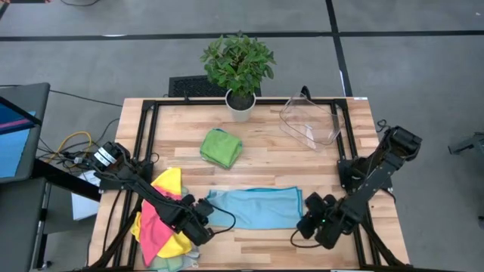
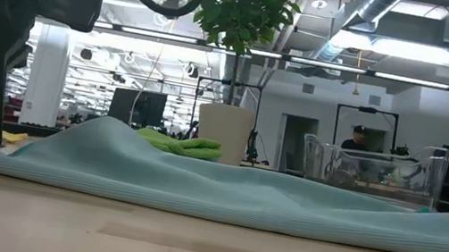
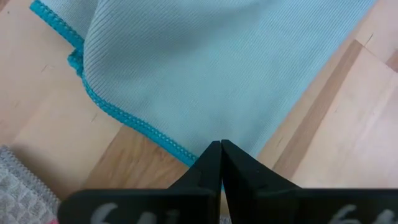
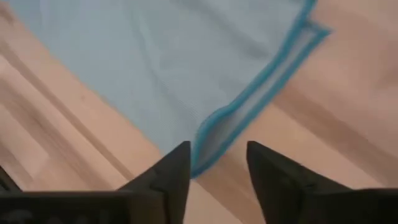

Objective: Fold microfiber towels
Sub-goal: Fold the light blue microfiber towel

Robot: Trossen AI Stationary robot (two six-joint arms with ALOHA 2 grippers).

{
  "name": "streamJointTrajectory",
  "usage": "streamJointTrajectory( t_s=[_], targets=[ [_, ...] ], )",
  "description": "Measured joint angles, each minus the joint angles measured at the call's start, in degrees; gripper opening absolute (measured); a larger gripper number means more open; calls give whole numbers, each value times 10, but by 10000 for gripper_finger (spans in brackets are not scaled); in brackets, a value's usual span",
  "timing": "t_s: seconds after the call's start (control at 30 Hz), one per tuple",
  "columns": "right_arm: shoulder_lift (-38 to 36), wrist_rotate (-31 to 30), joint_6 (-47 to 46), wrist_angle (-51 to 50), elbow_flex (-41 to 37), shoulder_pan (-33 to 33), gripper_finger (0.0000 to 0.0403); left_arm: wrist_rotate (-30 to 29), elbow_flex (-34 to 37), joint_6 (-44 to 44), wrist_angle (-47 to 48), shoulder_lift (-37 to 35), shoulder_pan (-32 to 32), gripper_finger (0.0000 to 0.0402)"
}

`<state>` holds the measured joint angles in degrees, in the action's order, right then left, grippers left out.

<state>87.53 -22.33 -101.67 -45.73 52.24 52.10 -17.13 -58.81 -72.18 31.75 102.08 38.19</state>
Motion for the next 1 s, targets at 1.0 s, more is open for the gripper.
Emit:
streamJointTrajectory(
  t_s=[1.0],
  targets=[
    [116, -68, 300, 168, -1, 31, 173, -5, 0, 2, -13, 1, 0, 0]
  ],
)
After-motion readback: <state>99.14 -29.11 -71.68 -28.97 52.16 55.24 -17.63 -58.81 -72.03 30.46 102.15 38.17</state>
